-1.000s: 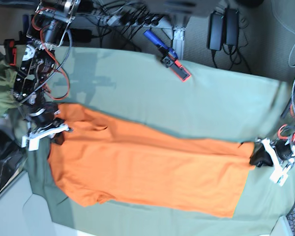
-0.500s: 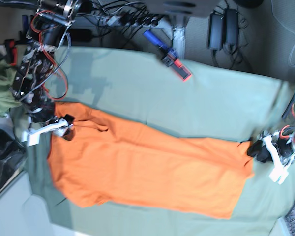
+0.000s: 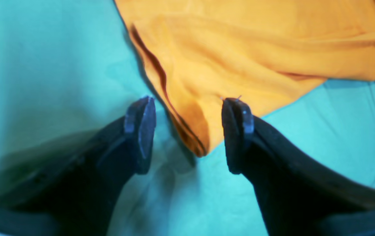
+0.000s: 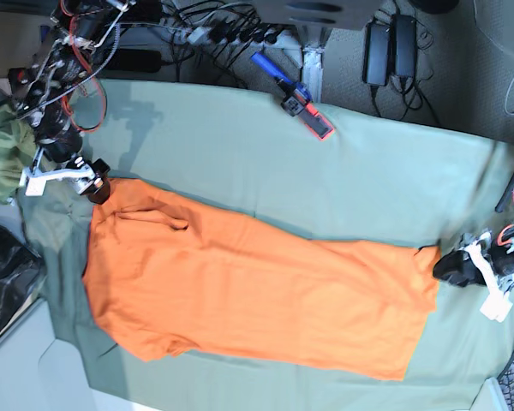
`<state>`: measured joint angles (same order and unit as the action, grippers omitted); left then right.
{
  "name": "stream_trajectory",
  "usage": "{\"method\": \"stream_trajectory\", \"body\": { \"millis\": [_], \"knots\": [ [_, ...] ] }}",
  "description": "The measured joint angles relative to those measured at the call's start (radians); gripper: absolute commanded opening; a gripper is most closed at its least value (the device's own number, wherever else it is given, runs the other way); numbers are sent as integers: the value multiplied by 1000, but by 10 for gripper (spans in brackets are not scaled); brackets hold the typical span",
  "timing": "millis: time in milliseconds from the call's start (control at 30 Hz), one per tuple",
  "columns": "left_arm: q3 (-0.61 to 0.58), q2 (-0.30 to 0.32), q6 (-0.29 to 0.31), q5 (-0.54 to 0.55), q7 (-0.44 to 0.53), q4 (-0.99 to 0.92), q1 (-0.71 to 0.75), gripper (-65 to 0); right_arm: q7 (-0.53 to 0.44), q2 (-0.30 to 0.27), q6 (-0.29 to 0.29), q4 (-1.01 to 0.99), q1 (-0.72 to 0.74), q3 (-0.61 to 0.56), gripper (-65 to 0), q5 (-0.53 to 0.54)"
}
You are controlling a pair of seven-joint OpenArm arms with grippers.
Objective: Fold the T-shirt properly
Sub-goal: 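Lift and drag the held shirt edge across toward the opposite side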
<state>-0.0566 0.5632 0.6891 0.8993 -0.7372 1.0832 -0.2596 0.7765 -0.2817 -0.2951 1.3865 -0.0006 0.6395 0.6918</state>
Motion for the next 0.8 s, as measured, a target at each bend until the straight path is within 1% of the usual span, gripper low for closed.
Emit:
{"method": "stream_trajectory", "body": {
  "millis": [167,200,233,300,333,433,567,667,733,800],
  "knots": [
    [0,-2,0,0,4,0,30,-291,-17,53,0,0,37,-6,-206,-8],
    [0,-2,0,-1,4,0,35,-288,-20,61,0,0,46,-10,-206,-11],
    [0,-3,0,-2,5,0,37,-272,-28,67,0,0,53,-15,-206,-12],
    [1,-13,0,-8,10,-6,37,-233,-30,69,0,0,61,-32,-206,-18],
    [1,-22,0,-17,27,-12,36,-228,-35,68,0,0,61,-43,-206,-23],
    [1,-43,0,-79,93,-33,35,-229,-43,67,0,0,61,-72,-206,-58],
    [5,-58,0,-79,103,-46,34,-229,-43,66,0,0,60,-97,-206,-61],
    [6,-97,0,-99,142,-63,32,-229,-43,68,0,0,60,-101,-206,-60],
    [6,-121,-27,-127,171,-73,26,-229,-42,66,0,0,59,-101,-206,-61],
    [6,-135,-38,-132,178,-81,23,-230,-43,66,0,0,58,-101,-207,-64]
  ]
}}
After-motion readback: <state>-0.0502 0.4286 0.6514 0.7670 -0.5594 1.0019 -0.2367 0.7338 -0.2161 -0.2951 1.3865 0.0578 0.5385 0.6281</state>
